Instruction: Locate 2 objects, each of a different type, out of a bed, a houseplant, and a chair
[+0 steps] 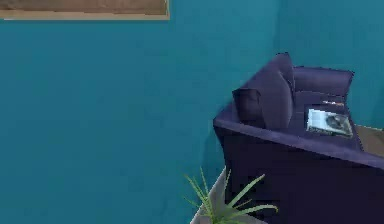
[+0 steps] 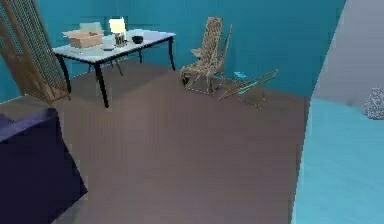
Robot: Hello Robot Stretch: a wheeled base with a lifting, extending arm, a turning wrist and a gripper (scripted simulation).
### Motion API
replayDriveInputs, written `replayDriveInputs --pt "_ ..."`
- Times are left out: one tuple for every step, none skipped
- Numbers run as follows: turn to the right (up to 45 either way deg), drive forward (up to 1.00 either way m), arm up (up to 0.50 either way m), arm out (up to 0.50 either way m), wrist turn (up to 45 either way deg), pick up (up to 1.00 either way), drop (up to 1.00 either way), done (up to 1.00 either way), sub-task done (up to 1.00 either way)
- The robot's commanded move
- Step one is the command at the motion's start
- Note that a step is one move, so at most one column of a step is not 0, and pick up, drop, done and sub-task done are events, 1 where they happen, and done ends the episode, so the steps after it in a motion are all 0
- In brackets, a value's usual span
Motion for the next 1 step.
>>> replayDriveInputs --pt "45.0 0.00 0.00 0.00 0.0 0.00 0.00 0.00 0.00"
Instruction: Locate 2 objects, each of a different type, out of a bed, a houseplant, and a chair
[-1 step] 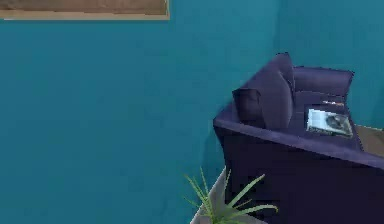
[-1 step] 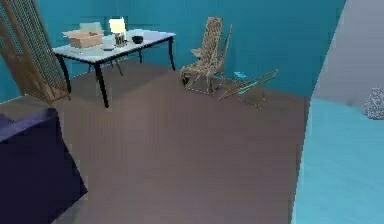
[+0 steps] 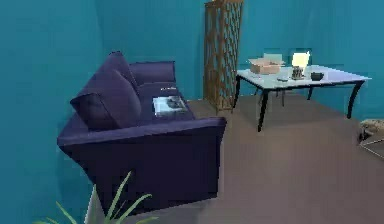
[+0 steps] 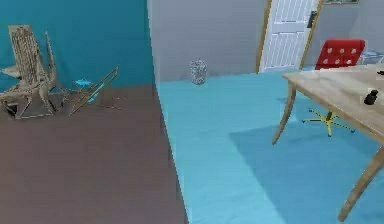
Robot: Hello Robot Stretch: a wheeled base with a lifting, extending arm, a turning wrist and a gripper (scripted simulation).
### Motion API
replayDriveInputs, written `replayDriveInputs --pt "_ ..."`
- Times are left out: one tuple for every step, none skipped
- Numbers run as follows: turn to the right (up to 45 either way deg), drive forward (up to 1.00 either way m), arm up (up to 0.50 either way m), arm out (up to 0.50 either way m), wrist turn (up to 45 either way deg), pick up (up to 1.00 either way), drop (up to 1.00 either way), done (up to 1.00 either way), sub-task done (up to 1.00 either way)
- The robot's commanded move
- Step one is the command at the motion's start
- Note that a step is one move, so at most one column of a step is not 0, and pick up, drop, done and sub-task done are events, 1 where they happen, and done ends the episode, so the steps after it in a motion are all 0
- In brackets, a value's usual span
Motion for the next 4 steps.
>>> replayDriveInputs --pt "45.0 0.00 0.00 0.00 0.0 0.00 0.00 0.00 0.00" --pt "45.0 0.00 0.00 0.00 0.0 0.00 0.00 0.00 0.00" --pt "18.0 0.00 0.00 0.00 0.0 0.00 0.00 0.00 0.00" --pt "0.0 0.10 0.00 0.00 0.0 0.00 0.00 0.00 0.00"
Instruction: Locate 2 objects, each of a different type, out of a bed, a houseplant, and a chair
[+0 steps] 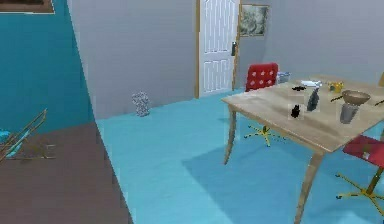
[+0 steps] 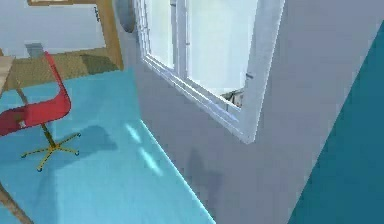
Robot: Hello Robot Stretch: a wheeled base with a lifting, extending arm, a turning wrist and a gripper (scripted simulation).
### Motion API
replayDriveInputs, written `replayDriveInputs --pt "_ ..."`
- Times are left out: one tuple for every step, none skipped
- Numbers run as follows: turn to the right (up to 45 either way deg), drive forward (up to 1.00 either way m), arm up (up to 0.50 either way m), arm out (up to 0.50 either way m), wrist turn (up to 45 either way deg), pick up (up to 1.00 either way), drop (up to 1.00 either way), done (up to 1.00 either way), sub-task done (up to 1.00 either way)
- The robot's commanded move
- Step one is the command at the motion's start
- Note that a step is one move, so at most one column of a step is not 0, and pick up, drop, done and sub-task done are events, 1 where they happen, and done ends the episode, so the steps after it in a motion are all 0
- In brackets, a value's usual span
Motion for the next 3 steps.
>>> replayDriveInputs --pt "-45.0 0.00 0.00 0.00 0.0 0.00 0.00 0.00 0.00" --pt "-45.0 0.00 0.00 0.00 0.0 0.00 0.00 0.00 0.00" --pt "-45.0 0.00 0.00 0.00 0.0 0.00 0.00 0.00 0.00"
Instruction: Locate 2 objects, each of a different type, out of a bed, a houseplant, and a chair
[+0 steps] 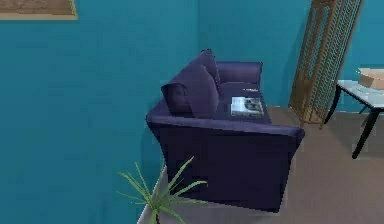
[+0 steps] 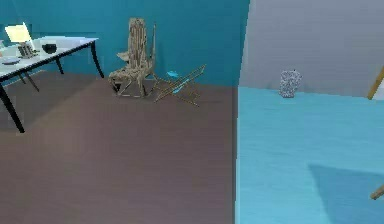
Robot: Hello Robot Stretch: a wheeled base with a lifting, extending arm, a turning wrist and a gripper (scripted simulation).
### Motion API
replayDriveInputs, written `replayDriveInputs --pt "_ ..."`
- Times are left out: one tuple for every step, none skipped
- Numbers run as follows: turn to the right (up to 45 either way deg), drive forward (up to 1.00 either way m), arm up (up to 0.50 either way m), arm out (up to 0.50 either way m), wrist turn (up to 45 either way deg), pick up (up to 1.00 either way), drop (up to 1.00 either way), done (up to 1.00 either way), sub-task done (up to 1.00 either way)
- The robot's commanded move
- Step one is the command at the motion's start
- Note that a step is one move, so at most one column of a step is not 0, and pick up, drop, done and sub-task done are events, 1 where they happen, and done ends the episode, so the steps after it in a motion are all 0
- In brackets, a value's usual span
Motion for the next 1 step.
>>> replayDriveInputs --pt "-12.0 0.00 0.00 0.00 0.0 0.00 0.00 0.00 0.00"
